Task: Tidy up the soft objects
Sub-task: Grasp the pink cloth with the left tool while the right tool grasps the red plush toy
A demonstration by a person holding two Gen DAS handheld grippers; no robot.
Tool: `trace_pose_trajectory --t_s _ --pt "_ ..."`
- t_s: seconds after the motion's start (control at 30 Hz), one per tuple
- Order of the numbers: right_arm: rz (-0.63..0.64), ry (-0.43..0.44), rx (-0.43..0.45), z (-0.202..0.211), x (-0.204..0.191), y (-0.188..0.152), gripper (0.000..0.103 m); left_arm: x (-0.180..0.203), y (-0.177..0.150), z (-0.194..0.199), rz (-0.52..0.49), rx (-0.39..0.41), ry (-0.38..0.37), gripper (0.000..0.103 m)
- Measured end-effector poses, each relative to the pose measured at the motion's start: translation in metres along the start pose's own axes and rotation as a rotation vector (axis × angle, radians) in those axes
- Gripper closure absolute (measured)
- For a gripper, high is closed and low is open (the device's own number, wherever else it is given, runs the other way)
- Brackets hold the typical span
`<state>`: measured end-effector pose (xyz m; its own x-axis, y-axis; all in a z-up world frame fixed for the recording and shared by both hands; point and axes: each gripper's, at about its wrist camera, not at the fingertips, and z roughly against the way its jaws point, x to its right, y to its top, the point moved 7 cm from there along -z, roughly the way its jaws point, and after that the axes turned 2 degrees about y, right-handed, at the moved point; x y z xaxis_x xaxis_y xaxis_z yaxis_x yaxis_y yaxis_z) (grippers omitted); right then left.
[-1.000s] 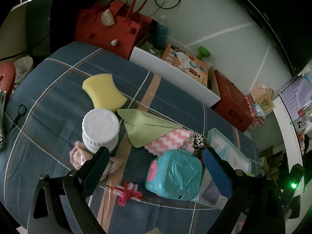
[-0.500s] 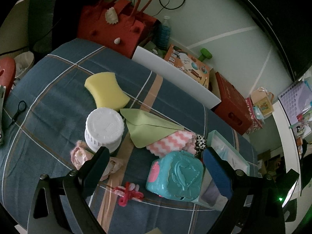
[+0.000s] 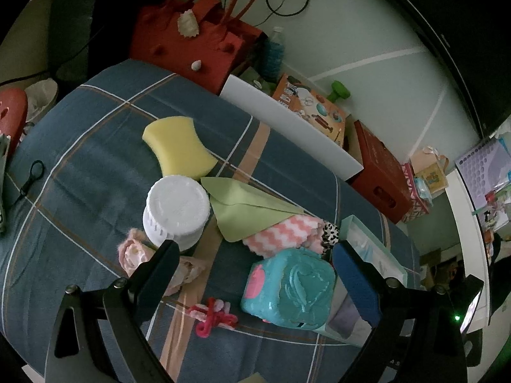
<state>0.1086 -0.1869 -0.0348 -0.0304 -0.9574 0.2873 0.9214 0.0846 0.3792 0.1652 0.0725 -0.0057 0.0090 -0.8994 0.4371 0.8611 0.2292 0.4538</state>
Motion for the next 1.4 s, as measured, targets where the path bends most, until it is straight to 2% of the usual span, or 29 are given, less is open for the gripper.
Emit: trace_pose_trajectory --t_s 0.13,0.2,0.4,0.53,0.67,0.9,1.0,1.17,1.27,1.33,1.4 --pt "-0.017 0.04 0.015 0.005 -0.004 0.009 0.001 -0.007 0.002 0.002 0.015 0.001 -0.001 0.006" --pt "-0.025 0.031 0.022 0.011 -0.005 0.015 0.001 -0.013 0.004 0.004 0.028 0.006 0.005 0.006" --pt "-0.061 0.061 0.044 0.031 -0.006 0.043 0.001 -0.036 0.011 0.009 0.062 0.026 0.057 0.006" --pt "-0.043 0.128 0.053 0.042 -0.019 0.064 0.001 -0.049 0.012 0.01 0.087 0.024 0.082 0.006" --pt "-0.03 0.197 0.006 0.039 -0.04 0.073 0.001 -0.053 0.011 0.009 0.105 0.021 0.08 0.006" --pt "-0.067 0.305 -0.028 0.037 -0.075 0.058 0.003 -0.054 0.003 0.003 0.076 -0.013 0.106 0.006" --pt "-0.065 0.276 -0.015 0.043 -0.09 0.049 0.003 -0.059 -0.003 0.001 0.054 -0.045 0.15 0.006" --pt "-0.135 0.256 0.048 0.051 -0.107 0.034 0.003 -0.073 -0.013 -0.001 0.015 -0.089 0.214 0.006" --pt "-0.221 0.271 0.066 0.047 -0.113 0.017 0.003 -0.084 -0.018 -0.001 0.029 -0.102 0.222 0.006" --pt "-0.243 0.258 0.075 0.04 -0.12 0.008 0.003 -0.09 -0.023 -0.002 0.037 -0.119 0.222 0.006" --pt "-0.265 0.281 0.071 0.034 -0.129 0.002 0.003 -0.095 -0.024 -0.004 0.043 -0.125 0.241 0.006"
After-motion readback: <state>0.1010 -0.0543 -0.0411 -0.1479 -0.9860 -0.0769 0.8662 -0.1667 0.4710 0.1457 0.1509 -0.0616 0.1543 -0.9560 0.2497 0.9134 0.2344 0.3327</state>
